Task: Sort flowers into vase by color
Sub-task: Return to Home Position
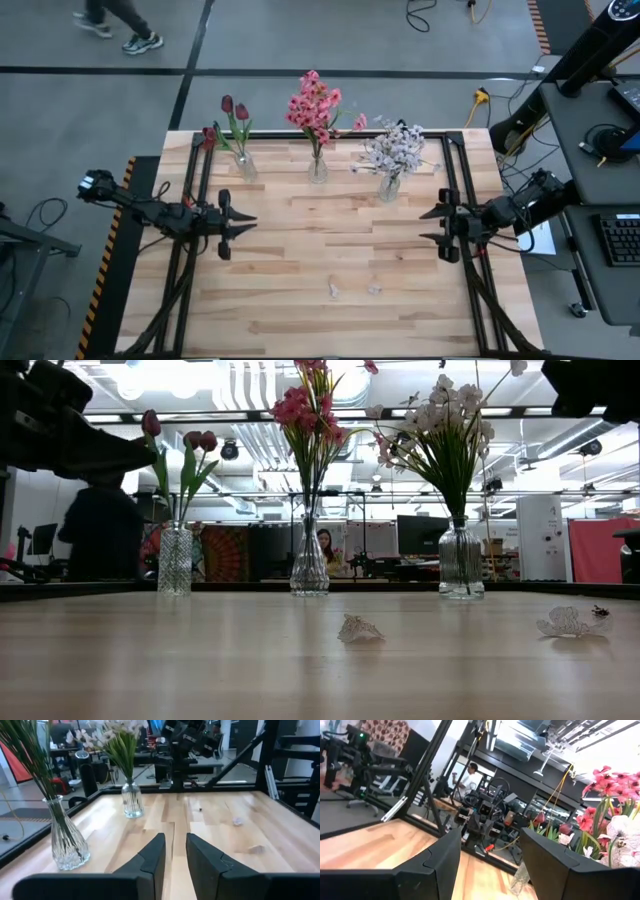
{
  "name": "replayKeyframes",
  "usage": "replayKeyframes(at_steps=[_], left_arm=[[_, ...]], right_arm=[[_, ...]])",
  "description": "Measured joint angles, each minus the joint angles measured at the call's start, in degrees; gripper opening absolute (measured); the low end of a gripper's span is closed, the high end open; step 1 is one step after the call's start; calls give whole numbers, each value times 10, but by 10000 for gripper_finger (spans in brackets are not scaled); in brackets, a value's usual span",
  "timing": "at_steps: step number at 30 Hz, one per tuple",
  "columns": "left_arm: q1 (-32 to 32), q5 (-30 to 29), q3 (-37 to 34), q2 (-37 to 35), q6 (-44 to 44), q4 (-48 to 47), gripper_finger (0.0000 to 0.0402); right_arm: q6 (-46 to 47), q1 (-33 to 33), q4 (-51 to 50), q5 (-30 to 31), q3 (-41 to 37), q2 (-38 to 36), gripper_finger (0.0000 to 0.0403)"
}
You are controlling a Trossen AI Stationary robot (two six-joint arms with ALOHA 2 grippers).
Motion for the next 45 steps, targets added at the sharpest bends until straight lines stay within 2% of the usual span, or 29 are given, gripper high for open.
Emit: replayKeyframes(at_steps=[45], left_arm=[[0, 0, 4, 49, -10, 1, 59]], right_arm=[[19, 0, 2, 0, -1, 2, 196]])
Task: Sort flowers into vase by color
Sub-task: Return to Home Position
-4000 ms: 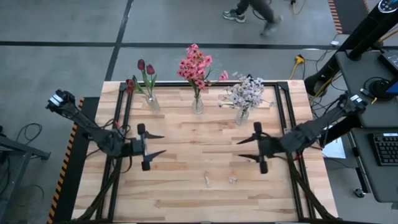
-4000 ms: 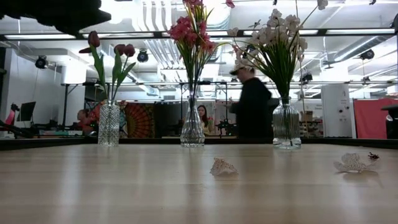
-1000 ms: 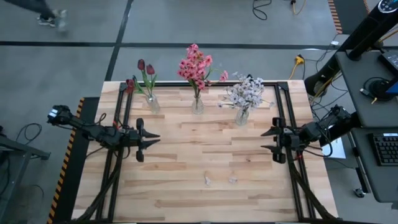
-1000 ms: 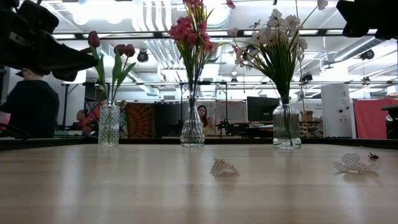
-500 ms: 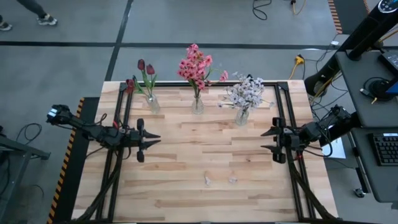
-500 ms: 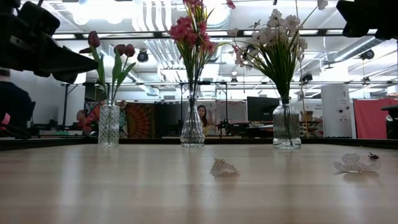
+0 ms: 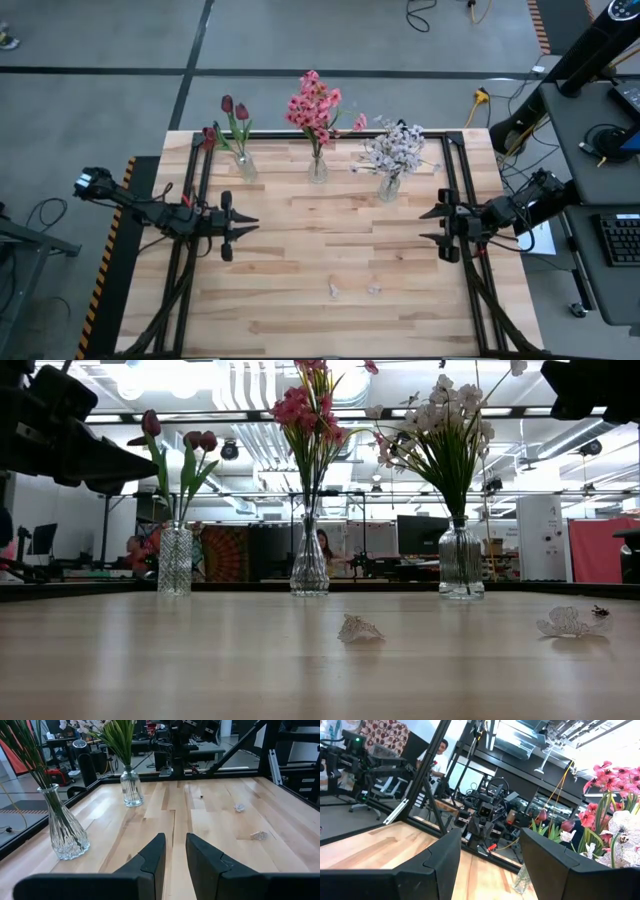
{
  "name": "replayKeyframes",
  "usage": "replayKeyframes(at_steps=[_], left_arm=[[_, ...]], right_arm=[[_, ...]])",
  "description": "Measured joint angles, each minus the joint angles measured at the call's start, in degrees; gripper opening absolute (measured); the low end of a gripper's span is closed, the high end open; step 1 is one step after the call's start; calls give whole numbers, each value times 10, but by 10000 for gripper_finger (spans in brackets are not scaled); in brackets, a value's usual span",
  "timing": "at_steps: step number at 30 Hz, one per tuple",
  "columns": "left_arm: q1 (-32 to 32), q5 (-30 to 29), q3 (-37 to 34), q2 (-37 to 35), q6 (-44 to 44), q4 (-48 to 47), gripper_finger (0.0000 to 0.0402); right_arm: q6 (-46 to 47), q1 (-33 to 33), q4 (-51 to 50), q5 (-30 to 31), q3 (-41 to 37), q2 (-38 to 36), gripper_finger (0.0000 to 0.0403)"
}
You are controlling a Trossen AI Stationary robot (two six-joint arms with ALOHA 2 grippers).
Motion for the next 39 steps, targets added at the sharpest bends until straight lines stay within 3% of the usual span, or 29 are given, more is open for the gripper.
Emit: replayKeyframes(at_steps=[39], left_arm=[[0, 0, 0, 20, 0, 0, 59]], right_arm=[[0, 0, 0, 0, 0, 0, 196]])
